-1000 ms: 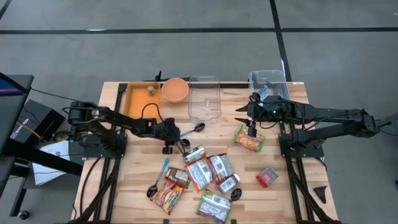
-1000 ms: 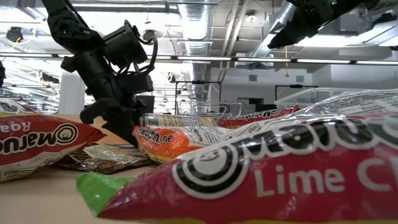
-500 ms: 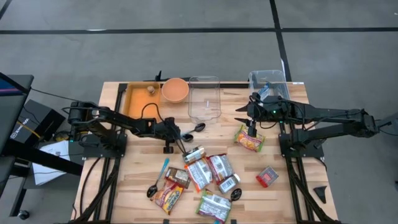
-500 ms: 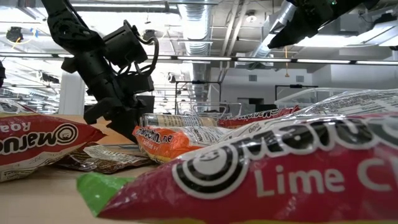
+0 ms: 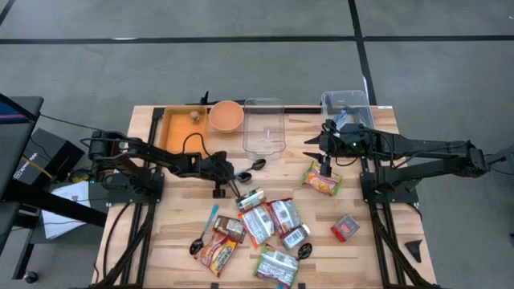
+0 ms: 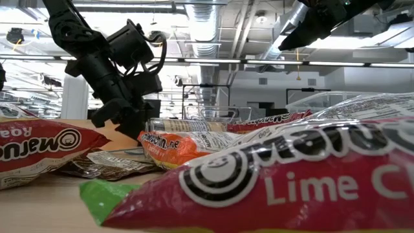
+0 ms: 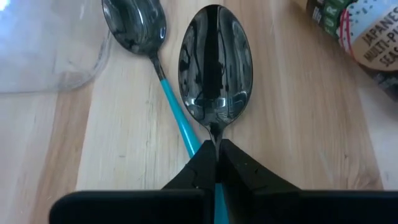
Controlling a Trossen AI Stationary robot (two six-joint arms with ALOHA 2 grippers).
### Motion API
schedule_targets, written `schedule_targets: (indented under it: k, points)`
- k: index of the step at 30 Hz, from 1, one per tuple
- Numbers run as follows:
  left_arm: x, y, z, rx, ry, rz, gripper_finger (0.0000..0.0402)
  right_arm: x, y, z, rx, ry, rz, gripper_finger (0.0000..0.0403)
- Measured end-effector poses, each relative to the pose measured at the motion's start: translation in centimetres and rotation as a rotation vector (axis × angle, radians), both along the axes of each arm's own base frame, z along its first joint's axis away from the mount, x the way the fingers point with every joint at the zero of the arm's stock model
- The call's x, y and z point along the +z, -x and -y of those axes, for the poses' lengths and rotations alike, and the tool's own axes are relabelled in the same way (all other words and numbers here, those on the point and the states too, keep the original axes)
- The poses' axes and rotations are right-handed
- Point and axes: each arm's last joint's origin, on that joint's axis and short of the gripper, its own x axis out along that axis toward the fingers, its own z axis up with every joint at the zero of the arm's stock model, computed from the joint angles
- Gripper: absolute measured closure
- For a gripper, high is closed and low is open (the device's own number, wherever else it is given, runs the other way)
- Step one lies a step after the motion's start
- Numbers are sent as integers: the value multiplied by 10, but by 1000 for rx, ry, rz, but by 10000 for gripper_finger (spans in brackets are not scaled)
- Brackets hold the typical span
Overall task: Pick & Place Food Item
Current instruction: Put the blue spoon into the transparent bin
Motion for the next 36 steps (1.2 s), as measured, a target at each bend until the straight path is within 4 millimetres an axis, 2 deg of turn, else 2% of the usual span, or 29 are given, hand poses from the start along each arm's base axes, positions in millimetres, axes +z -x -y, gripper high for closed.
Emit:
schedule_targets:
  k: [30, 36]
  points:
    - [9, -8, -1, -9, -12, 113, 400, 0, 0, 0, 0, 0, 0, 239]
    - [18, -12, -1, -18, -28, 196, 400, 0, 0, 0, 0, 0, 0, 239]
